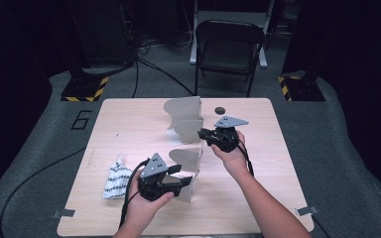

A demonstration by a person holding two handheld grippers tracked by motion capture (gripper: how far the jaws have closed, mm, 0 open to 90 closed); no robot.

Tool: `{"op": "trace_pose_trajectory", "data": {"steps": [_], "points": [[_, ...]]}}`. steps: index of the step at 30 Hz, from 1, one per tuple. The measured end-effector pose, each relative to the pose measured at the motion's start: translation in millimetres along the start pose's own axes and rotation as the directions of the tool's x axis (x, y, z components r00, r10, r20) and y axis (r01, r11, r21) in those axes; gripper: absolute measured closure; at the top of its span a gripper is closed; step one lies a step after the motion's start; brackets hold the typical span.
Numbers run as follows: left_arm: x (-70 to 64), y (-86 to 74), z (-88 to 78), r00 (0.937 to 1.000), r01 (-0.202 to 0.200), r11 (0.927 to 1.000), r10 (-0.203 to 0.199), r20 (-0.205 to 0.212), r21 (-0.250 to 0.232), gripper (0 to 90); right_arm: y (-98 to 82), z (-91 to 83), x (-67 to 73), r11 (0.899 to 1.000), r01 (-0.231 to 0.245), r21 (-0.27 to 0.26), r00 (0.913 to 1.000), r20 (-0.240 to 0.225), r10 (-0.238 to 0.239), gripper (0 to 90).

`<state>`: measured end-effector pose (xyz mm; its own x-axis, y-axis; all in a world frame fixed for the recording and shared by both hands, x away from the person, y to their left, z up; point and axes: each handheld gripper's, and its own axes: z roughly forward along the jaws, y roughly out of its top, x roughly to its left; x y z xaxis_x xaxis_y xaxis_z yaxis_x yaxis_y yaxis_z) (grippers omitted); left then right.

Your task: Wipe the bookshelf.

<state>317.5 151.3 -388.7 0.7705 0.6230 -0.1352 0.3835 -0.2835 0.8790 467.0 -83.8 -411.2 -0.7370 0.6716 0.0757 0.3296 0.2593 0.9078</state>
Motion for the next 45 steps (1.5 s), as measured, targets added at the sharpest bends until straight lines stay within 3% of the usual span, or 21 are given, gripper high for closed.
{"op": "trace_pose_trajectory", "data": {"steps": [1, 6, 9, 21, 25, 38, 45], "points": [[-0.5, 0.4, 1.0, 1.0000, -0.008, 1.0000, 0.008, -0.002, 0.000, 47.9, -0.1, 0.1, -0.3, 1.000, -0.016, -0.003, 0.9999, -0.007, 0.016, 80.3], [-4.4, 1.7, 7.7, 0.9995, -0.030, 0.9991, 0.030, 0.003, 0.029, 51.8, 0.6, 3.0, -0.5, 1.000, -0.005, 0.004, 1.0000, -0.004, 0.005, 80.8], [-6.9, 1.1, 9.0, 0.9970, -0.064, 0.9970, 0.065, -0.042, 0.044, 55.1, 0.9, 5.4, 0.0, 1.000, 0.000, 0.014, 1.0000, 0.007, 0.000, 80.5], [1.3, -2.9, 2.8, 0.9984, -0.050, 0.9979, 0.051, -0.025, 0.042, 51.0, -3.4, -6.4, -1.9, 0.999, 0.010, 0.044, 0.9998, 0.019, -0.011, 79.7], [4.0, -5.3, 0.4, 0.9988, -0.046, 0.9982, 0.046, -0.013, 0.037, 49.0, -6.5, -14.5, 2.9, 0.998, 0.042, 0.055, 0.9980, 0.045, -0.044, 78.9], [8.2, -13.6, -13.7, 0.9969, -0.075, 0.9965, 0.074, 0.028, 0.037, 45.4, -20.6, -50.1, 14.7, 0.998, 0.009, 0.060, 0.9992, 0.039, -0.011, 77.7], [7.4, -15.4, -15.1, 0.9964, -0.081, 0.9963, 0.081, 0.025, 0.029, 45.2, -18.0, -49.0, 9.5, 0.999, -0.029, 0.026, 0.9992, 0.028, 0.028, 65.1]]}}
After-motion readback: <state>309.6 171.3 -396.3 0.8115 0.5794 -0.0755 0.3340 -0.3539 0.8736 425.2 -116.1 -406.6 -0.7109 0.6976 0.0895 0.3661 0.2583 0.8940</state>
